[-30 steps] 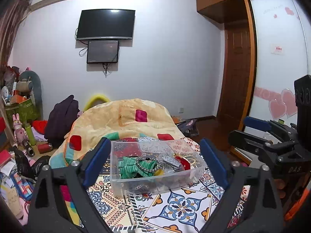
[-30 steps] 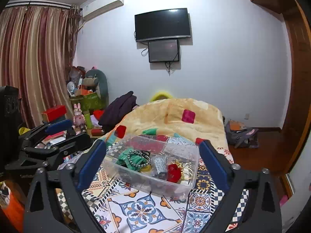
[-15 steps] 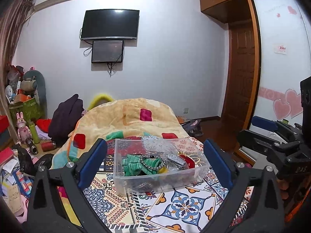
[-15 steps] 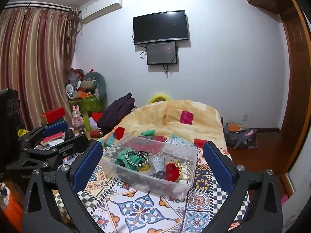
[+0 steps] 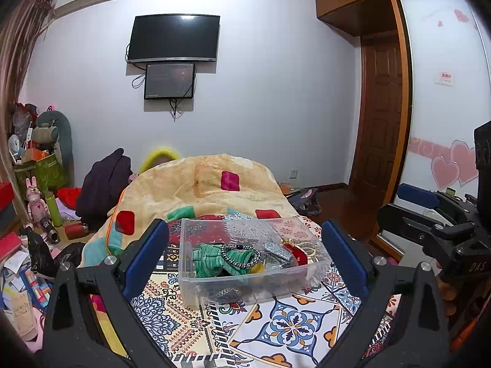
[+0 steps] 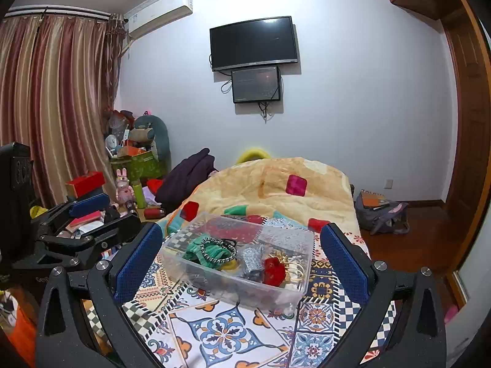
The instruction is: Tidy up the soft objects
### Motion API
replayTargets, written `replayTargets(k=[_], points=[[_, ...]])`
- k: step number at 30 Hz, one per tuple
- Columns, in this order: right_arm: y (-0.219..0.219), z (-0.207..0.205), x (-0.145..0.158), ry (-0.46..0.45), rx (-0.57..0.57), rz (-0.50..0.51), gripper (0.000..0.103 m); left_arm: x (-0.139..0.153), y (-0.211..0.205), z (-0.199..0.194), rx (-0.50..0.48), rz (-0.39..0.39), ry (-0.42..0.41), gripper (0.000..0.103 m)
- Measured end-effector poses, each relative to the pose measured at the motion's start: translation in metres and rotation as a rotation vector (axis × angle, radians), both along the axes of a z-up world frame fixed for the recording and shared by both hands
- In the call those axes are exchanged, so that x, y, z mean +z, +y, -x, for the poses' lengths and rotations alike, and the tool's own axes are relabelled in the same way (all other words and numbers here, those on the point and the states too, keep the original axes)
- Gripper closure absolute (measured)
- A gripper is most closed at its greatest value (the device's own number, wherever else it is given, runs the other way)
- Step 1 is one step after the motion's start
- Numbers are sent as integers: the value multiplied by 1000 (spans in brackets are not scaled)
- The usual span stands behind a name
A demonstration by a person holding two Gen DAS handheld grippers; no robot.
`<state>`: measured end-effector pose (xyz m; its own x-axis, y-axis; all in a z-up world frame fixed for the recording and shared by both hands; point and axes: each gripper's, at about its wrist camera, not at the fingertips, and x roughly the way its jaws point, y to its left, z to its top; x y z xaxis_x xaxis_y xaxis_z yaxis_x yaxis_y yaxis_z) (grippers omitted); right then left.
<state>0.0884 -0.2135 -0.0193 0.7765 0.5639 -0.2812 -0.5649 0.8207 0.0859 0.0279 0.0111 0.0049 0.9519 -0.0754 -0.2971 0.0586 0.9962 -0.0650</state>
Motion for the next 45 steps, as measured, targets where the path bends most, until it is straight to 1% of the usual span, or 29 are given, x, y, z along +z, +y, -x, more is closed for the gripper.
replayTargets(k=[27, 45], points=[[1, 2, 2, 3, 5, -7, 0, 0, -4, 1, -10, -6, -2, 2], [1, 3, 3, 4, 3, -7, 0, -1, -4, 2, -10, 5, -1, 0]])
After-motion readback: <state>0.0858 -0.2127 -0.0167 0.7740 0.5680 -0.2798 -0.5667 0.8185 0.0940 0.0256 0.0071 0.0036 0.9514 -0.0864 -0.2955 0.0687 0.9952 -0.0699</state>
